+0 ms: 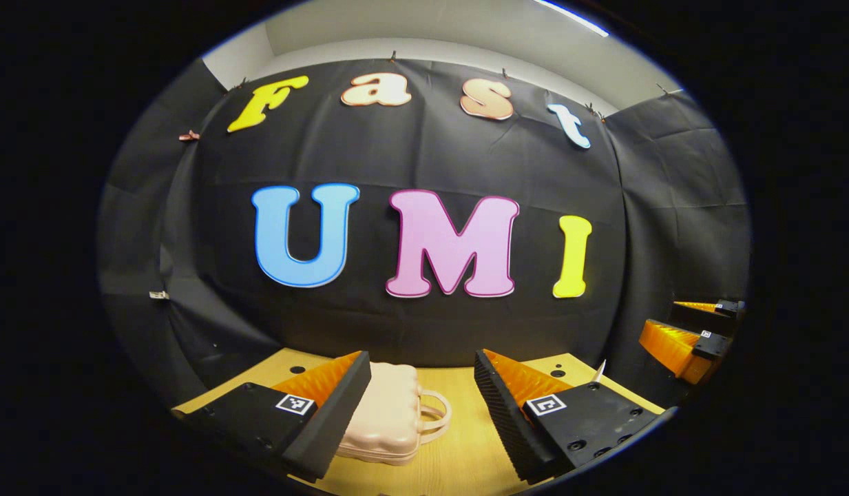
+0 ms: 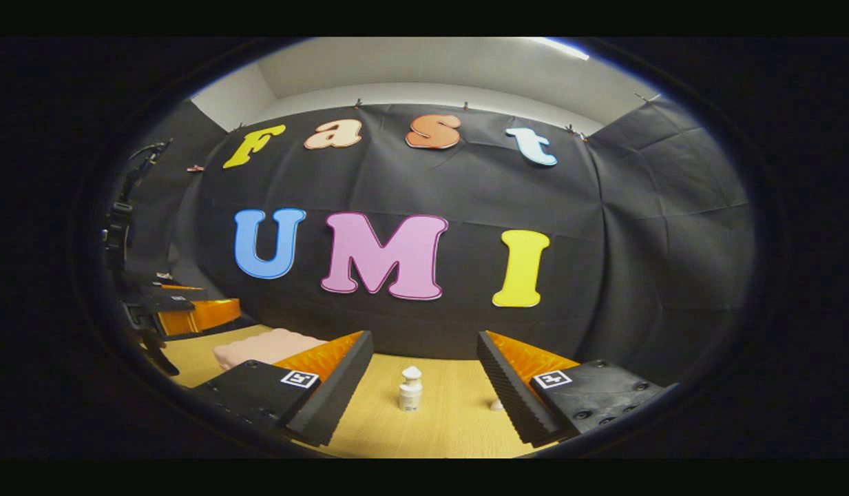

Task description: First open the suitcase, pack the skin care products into it, and then close the suitcase.

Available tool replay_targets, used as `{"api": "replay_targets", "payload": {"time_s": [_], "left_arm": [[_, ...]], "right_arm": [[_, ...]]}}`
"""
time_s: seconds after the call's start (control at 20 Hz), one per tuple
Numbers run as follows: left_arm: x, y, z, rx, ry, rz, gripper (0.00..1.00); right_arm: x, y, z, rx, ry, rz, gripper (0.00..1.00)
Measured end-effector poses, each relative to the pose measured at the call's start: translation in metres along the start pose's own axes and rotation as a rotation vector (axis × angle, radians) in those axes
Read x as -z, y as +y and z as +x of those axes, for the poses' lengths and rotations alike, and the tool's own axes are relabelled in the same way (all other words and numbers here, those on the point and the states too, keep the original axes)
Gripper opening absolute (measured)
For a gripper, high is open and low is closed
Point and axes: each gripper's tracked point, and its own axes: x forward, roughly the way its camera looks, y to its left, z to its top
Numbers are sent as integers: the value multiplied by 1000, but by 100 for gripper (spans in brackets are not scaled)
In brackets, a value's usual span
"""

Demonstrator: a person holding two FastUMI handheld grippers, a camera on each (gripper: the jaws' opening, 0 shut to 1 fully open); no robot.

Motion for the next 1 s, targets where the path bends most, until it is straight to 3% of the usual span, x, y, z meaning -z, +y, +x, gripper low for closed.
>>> {"api": "replay_targets", "payload": {"time_s": [0.5, 1.0], "left_arm": [[115, -57, 123, 96, 203, 62, 96], [238, -62, 213, 17, 427, 105, 96]], "right_arm": [[40, -40, 40, 23, 69, -11, 96], [71, -49, 50, -17, 141, -45, 97]]}}
